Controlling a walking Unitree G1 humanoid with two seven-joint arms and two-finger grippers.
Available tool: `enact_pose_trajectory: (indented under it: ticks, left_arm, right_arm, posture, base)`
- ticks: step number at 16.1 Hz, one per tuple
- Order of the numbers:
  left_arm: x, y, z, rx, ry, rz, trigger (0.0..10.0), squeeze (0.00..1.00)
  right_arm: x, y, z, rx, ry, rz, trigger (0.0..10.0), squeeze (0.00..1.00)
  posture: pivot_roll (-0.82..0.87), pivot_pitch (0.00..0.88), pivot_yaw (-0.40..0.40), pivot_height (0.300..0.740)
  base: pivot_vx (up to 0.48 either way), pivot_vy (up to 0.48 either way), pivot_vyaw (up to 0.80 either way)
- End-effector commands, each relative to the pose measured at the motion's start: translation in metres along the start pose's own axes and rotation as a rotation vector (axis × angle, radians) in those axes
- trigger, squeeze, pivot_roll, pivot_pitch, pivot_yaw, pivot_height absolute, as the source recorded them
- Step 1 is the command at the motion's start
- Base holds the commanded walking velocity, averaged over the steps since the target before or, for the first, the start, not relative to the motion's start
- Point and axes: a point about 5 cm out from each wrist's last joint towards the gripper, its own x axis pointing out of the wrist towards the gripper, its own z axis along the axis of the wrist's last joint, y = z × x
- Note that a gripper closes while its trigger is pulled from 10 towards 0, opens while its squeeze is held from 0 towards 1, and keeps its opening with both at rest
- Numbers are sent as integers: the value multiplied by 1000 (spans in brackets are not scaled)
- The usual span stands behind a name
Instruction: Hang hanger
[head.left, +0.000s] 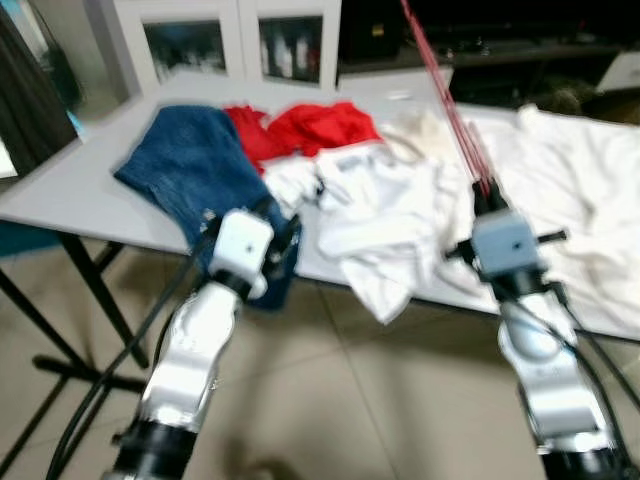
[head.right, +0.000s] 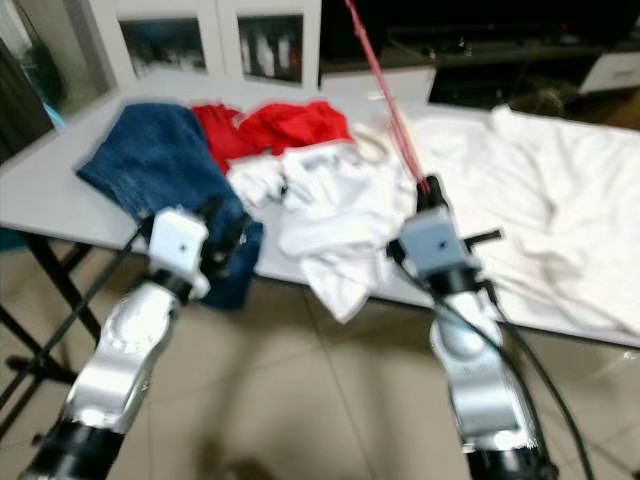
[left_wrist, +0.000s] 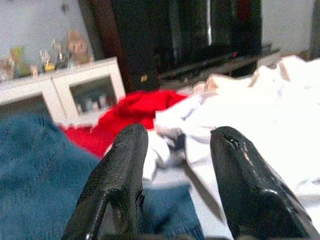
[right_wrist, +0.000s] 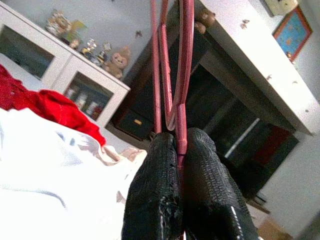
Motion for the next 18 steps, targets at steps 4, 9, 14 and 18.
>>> enact_pose_trajectory:
  ticks: [4,9,14,18]
  left_arm:
    - [4,-1,3,-1,-14,5,10000,0]
    - [4,-3,3,-7,-17,4,10000,0]
    - [5,-4,3,-9,-19,-1,10000,0]
    - [5,-4,3,-12,-19,0,10000,0]
  right_arm:
    - [6,-6,3,-14,-21,-5,10000,0]
    - [5,-6,3,-16,-22,-1,10000,0]
    - [4,-6,2,-17,-20,-1,10000,0]
    - [4,-6,2,-16,-18,0,10000,0]
  posture:
    - [177,0,-6,740]
    - [176,0,-7,740]
    - [171,1,-3,740]
    - [171,1,-1,740]
  base:
    - [0,-428,0]
    - [0,-427,0]
    - [0,-428,0]
    - [0,-423,0]
